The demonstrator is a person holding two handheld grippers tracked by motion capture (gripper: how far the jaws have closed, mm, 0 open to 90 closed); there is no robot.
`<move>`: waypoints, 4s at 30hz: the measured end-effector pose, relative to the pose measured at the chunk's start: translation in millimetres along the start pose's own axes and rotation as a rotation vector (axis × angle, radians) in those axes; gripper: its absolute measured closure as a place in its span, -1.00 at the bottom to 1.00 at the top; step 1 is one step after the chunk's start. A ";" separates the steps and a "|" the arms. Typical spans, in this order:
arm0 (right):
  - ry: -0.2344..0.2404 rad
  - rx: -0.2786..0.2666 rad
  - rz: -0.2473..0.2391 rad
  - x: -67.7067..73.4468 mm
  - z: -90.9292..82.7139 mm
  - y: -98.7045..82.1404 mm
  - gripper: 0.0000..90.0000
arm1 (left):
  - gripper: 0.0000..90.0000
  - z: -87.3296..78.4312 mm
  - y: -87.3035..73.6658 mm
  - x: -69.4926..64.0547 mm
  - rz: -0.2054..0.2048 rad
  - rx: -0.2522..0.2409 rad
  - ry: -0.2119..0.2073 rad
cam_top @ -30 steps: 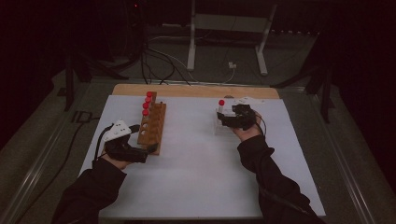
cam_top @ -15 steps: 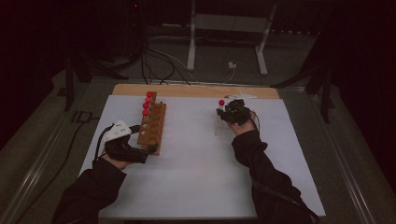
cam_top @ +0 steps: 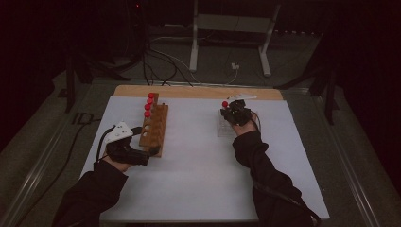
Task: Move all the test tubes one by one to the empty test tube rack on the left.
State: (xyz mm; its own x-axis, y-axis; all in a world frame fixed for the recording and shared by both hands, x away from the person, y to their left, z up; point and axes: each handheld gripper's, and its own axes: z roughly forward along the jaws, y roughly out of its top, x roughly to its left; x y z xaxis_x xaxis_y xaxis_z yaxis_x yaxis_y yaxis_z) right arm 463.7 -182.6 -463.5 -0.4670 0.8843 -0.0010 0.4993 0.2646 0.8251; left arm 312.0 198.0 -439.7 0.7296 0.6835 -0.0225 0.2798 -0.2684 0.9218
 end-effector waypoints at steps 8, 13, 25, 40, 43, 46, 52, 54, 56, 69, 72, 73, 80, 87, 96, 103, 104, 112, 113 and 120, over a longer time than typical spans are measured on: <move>-0.005 -0.022 -0.021 1.8 -10.3 8.0 0.66 | -0.97 -0.6 1.3 0.0 -0.002 -0.004 0.001; -0.008 -0.057 -0.039 2.9 -24.4 16.1 0.66 | -0.97 -1.5 3.1 -0.8 0.001 -0.004 -0.003; 0.001 -0.117 -0.088 8.8 -62.0 28.5 0.66 | -0.97 0.9 10.9 -7.3 0.022 0.000 -0.026; 0.119 -0.112 -0.176 43.5 -87.6 8.6 0.66 | -0.96 11.0 20.4 -19.9 0.049 0.015 -0.076; 0.143 -0.107 -0.193 52.1 -91.4 2.3 0.66 | -0.96 13.6 22.7 -23.3 0.059 0.017 -0.086; 0.169 -0.104 -0.213 60.6 -95.1 -3.8 0.66 | -0.96 16.1 25.9 -26.4 0.065 0.016 -0.101; 0.219 -0.098 -0.241 76.7 -101.8 -15.9 0.66 | -0.96 23.0 32.9 -35.2 0.086 0.018 -0.130; 0.236 -0.091 -0.257 82.5 -103.2 -20.3 0.66 | -0.94 25.7 35.6 -38.4 0.092 0.020 -0.137; 0.249 -0.084 -0.272 88.7 -104.6 -24.4 0.66 | -0.94 28.6 38.8 -41.7 0.098 0.020 -0.150; 0.325 -0.076 -0.319 114.8 -112.7 -38.0 0.66 | -0.76 47.4 55.9 -62.6 0.142 0.012 -0.230; 0.339 -0.073 -0.316 117.9 -112.7 -39.7 0.66 | -0.63 52.5 58.6 -66.7 0.147 0.009 -0.242; 0.342 -0.072 -0.318 118.7 -112.7 -40.2 0.66 | -0.63 54.3 59.3 -68.2 0.150 0.010 -0.243; 0.362 -0.074 -0.325 124.6 -113.9 -43.0 0.66 | -0.29 64.1 59.2 -75.9 0.171 0.017 -0.259; 0.369 -0.071 -0.330 127.5 -114.1 -44.2 0.66 | 0.20 71.4 57.2 -80.2 0.193 0.028 -0.260; 0.363 -0.075 -0.319 125.9 -114.2 -44.1 0.66 | 0.58 73.0 56.4 -83.1 0.226 0.039 -0.254; 0.384 -0.091 -0.292 123.9 -115.7 -43.5 0.51 | 0.59 71.0 60.8 -79.8 0.223 0.035 -0.255; 0.378 -0.099 -0.293 123.9 -116.7 -43.4 0.43 | 0.59 70.3 61.8 -78.5 0.225 0.036 -0.252; 0.364 -0.141 -0.279 121.3 -125.6 -41.4 -0.27 | 0.59 54.2 73.8 -62.2 0.199 0.015 -0.218; 0.356 -0.149 -0.277 120.6 -126.2 -41.5 -0.37 | 0.59 51.5 75.3 -60.0 0.198 0.014 -0.208; 0.367 -0.150 -0.224 112.1 -128.1 -43.0 -0.93 | 0.59 30.5 83.6 -40.8 0.173 -0.008 -0.155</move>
State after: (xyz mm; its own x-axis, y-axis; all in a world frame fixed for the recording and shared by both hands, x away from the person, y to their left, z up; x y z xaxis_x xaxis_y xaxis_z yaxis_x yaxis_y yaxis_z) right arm 296.4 -144.2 -426.7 -0.7930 0.6091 -0.0108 0.2578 0.3515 0.9000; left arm 324.7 127.0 -373.5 0.8536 0.5152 0.0772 0.1380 -0.3664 0.9202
